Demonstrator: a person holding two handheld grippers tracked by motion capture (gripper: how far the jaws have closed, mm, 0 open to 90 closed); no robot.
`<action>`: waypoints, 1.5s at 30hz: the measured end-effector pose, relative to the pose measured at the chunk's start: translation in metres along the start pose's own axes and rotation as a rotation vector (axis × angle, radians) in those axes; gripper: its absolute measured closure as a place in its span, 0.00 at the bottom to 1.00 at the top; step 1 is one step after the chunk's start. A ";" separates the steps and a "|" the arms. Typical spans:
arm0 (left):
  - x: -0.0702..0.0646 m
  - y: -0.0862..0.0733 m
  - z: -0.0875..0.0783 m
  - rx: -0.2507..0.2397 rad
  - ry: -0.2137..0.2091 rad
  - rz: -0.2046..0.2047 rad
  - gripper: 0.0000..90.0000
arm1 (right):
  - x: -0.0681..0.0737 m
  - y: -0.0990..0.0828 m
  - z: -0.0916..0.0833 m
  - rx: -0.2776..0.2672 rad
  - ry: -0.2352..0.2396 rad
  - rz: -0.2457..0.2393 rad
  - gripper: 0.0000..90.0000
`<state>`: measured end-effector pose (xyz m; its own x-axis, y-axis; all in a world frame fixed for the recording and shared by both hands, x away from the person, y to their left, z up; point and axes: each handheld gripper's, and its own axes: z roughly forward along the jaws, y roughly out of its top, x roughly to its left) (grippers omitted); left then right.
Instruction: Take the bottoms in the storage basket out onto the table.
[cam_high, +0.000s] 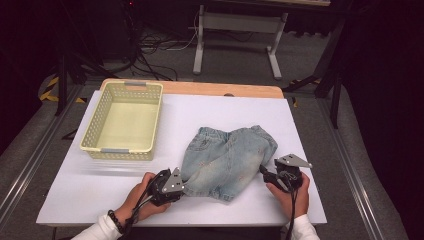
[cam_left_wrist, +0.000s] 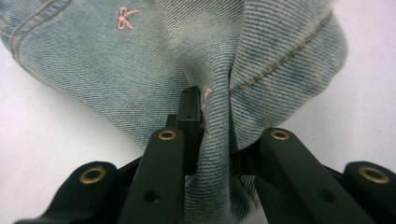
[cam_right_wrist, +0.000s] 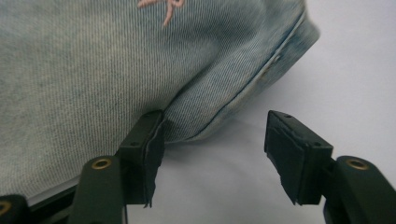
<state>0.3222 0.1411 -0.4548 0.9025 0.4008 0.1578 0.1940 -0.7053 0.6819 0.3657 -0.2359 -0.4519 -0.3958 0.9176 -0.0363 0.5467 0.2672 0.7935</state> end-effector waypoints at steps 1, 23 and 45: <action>0.000 0.000 0.001 0.004 0.000 -0.002 0.85 | -0.001 0.000 0.002 0.005 0.015 0.013 0.43; 0.000 0.001 0.005 -0.002 0.001 -0.003 0.83 | 0.009 0.009 0.021 0.059 0.129 -0.022 0.87; -0.007 0.005 -0.004 -0.078 -0.018 -0.042 0.77 | -0.026 0.014 -0.009 -0.089 0.010 0.023 0.89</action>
<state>0.3157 0.1373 -0.4502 0.9012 0.4179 0.1149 0.2023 -0.6401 0.7412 0.3774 -0.2589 -0.4343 -0.3910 0.9203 -0.0116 0.4885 0.2182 0.8448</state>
